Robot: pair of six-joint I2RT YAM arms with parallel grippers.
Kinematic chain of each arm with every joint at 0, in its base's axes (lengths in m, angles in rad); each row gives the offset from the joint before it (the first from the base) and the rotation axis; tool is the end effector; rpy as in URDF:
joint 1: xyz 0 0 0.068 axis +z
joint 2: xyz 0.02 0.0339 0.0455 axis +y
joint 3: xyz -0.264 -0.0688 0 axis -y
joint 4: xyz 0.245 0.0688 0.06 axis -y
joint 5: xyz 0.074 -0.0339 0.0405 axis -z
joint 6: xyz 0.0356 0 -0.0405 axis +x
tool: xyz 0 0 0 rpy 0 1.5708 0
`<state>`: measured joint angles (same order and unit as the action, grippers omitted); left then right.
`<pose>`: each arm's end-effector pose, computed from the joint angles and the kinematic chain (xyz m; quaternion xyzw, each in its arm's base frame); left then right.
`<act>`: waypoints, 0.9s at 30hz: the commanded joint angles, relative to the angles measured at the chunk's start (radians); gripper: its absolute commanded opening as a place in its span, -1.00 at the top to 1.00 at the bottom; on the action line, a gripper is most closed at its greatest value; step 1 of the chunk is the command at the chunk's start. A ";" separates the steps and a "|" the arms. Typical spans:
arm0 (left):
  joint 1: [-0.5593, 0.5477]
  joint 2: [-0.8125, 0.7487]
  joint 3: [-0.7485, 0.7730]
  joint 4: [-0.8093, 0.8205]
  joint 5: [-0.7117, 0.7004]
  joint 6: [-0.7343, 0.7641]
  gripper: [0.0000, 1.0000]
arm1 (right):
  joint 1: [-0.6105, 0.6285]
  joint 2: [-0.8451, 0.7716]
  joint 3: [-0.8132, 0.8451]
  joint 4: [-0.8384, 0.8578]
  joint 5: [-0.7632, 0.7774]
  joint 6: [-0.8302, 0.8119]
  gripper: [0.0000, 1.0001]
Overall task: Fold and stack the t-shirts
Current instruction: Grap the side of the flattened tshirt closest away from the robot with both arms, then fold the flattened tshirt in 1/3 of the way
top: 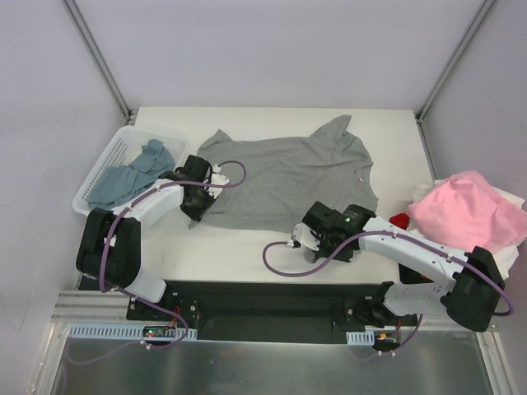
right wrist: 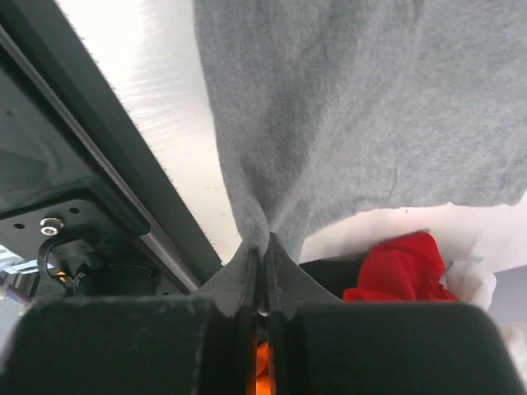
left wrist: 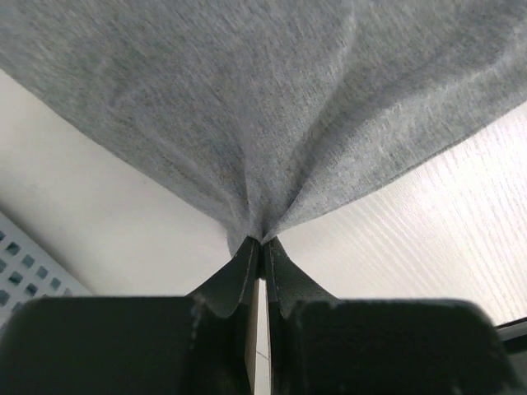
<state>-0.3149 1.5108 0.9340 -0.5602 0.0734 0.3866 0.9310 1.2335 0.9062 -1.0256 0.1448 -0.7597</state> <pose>0.2733 -0.0918 0.1943 0.3427 0.9138 -0.0281 0.2162 0.1280 0.1634 0.2340 -0.7366 0.6637 -0.0624 0.1142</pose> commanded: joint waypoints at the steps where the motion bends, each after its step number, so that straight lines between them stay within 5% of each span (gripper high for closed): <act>1: -0.004 0.003 0.075 -0.018 -0.049 0.031 1.00 | -0.033 -0.019 0.048 -0.016 0.081 -0.009 0.99; 14: -0.004 0.068 0.160 -0.023 -0.063 0.061 1.00 | -0.247 0.060 0.227 0.009 0.107 -0.128 0.99; 27: -0.004 0.115 0.216 -0.052 -0.069 0.104 1.00 | -0.472 0.343 0.505 0.047 0.064 -0.270 0.99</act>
<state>-0.3149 1.6192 1.1000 -0.5781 0.0170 0.4572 0.5106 1.5200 1.3106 -0.9886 0.2249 -0.9714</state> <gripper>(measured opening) 0.009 0.030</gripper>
